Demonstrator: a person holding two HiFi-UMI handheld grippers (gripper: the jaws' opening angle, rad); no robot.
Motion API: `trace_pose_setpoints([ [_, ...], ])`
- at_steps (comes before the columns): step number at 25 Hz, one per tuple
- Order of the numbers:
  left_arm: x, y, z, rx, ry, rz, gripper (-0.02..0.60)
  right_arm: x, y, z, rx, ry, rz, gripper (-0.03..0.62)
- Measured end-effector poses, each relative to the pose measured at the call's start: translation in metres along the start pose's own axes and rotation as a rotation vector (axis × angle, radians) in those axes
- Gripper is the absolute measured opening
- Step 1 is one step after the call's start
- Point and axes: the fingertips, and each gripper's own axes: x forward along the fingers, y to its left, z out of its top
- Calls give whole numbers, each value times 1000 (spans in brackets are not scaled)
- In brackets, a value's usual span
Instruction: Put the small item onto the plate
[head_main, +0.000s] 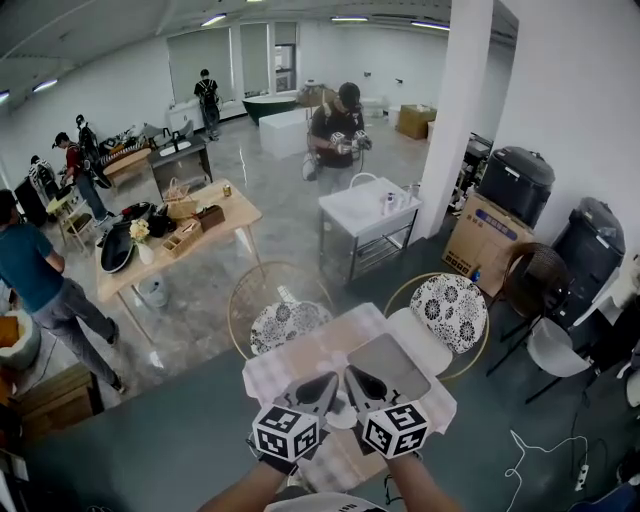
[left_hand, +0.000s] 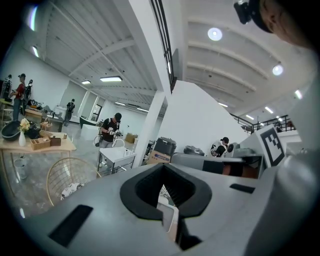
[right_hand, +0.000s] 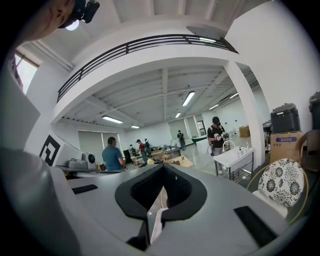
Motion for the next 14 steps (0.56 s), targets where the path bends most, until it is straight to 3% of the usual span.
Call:
trace_pose_setpoints([
  [14,4,0,-7,-9,-1,13,5,-1,-7,-8,2,5,5,12],
])
